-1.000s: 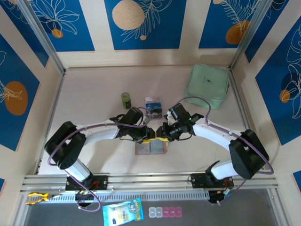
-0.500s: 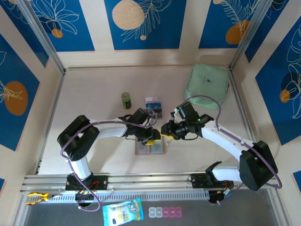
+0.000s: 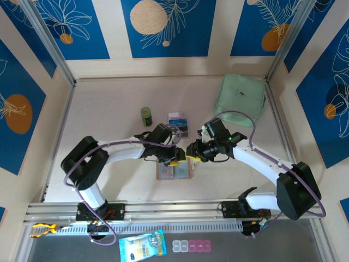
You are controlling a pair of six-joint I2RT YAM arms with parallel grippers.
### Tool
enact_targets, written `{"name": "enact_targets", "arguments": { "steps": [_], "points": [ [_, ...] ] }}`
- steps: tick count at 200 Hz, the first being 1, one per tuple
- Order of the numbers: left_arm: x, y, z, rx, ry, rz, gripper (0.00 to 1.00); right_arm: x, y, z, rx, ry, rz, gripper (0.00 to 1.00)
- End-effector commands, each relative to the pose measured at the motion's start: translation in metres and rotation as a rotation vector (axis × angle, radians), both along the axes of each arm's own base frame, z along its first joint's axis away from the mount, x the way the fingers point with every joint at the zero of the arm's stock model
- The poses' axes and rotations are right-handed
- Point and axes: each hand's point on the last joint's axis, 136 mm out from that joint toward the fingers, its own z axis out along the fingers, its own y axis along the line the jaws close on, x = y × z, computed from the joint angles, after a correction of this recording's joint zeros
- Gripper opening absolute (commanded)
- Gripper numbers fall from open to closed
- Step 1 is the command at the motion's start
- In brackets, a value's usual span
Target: Take the credit cards out of the card holder
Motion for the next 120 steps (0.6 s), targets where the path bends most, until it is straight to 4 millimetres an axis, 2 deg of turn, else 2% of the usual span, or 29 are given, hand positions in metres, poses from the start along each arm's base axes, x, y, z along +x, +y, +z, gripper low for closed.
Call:
{"name": "enact_targets", "arguments": {
  "steps": [1,73,97,120],
  "points": [
    [0.006,0.018,0.011,0.042,-0.059,0.006,0.45,-0.003,0.010,-0.004,0.016,0.029,0.026,0.36],
    [-0.002,0.079,-0.007,0.129,-0.041,0.097,0.35,-0.005,0.042,-0.022,-0.014,0.065,0.111,0.31],
    [-0.006,0.090,-0.016,0.135,-0.019,0.114,0.29,-0.007,0.053,-0.030,-0.029,0.081,0.141,0.28],
    [-0.008,0.093,-0.023,0.132,-0.005,0.113,0.24,-0.008,0.062,-0.039,-0.043,0.096,0.168,0.26]
  ]
}}
